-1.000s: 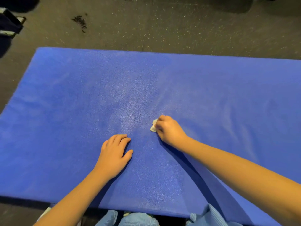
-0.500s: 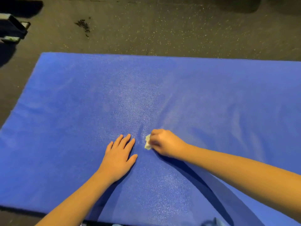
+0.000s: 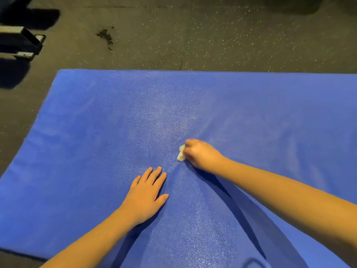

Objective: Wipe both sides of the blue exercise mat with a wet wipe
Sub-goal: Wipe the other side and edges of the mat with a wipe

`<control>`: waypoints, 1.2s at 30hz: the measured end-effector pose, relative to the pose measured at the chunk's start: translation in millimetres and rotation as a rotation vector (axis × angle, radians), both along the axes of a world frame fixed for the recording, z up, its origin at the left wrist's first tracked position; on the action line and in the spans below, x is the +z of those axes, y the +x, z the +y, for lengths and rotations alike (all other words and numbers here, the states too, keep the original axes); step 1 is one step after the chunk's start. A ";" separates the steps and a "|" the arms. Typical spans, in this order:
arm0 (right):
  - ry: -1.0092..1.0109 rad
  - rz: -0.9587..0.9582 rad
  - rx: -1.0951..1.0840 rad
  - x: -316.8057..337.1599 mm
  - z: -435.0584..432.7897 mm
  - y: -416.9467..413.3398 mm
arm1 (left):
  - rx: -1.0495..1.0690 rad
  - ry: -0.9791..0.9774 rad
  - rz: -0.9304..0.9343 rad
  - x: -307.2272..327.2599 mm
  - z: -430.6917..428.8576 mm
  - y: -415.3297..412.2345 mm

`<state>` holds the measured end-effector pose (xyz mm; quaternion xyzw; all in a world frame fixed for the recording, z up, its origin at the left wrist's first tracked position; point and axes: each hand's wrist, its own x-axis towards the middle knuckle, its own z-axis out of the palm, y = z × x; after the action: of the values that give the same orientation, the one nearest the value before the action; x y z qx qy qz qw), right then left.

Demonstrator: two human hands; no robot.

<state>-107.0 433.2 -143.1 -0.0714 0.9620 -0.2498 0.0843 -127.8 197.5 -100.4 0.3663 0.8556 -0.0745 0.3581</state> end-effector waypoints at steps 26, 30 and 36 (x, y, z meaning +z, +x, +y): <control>0.364 -0.103 -0.042 10.6 83.0 -32.1 | 0.125 0.473 0.408 -54.7 147.8 -97.3; 0.327 -0.134 0.158 9.9 92.3 -30.3 | 0.272 0.588 0.489 -74.9 153.8 -85.9; 0.408 -0.019 0.122 16.9 125.1 -58.0 | 0.308 0.642 0.461 -79.9 156.0 -85.5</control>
<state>-165.0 558.3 -126.1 -0.1087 0.9857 -0.0449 0.1209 -213.3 353.5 -180.4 0.3010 0.9378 0.1701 0.0321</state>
